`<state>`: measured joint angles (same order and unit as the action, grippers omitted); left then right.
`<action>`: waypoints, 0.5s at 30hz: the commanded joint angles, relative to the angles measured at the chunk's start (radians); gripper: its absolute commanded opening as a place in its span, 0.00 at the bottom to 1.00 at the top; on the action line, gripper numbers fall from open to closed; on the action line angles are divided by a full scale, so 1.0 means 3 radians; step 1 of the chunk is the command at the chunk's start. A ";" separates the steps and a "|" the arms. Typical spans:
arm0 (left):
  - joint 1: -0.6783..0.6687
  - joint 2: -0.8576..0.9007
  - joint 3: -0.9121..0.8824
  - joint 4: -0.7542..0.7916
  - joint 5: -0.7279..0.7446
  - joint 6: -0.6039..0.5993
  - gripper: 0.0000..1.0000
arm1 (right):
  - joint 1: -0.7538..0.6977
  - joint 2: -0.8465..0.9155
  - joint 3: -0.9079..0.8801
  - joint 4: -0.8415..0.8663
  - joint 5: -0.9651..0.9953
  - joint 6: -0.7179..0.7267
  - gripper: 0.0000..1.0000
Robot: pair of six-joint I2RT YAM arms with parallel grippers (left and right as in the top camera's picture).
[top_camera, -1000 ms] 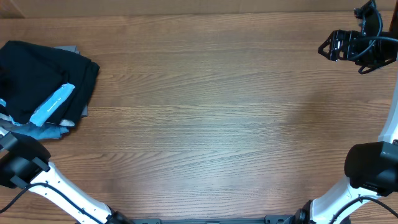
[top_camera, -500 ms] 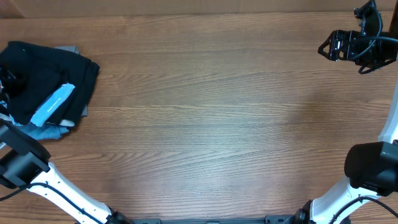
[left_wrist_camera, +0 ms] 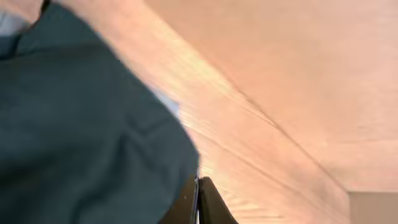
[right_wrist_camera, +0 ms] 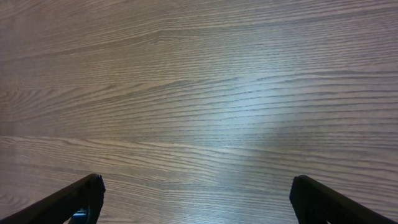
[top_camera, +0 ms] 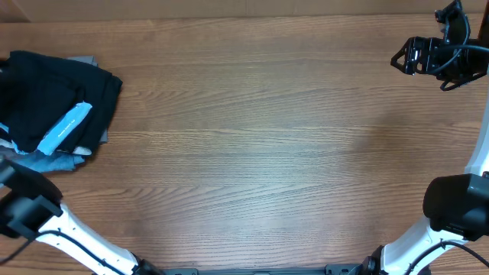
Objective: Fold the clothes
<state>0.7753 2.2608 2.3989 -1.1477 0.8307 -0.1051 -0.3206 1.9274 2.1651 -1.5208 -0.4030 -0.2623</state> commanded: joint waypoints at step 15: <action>-0.0425 -0.0234 -0.1659 0.0598 -0.0191 0.0515 0.04 | -0.0005 -0.0005 0.0005 0.0006 0.0005 0.0015 1.00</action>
<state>0.6430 2.1887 1.9919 -1.0237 0.7761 0.0048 -0.3210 1.9274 2.1651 -1.5208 -0.4030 -0.2615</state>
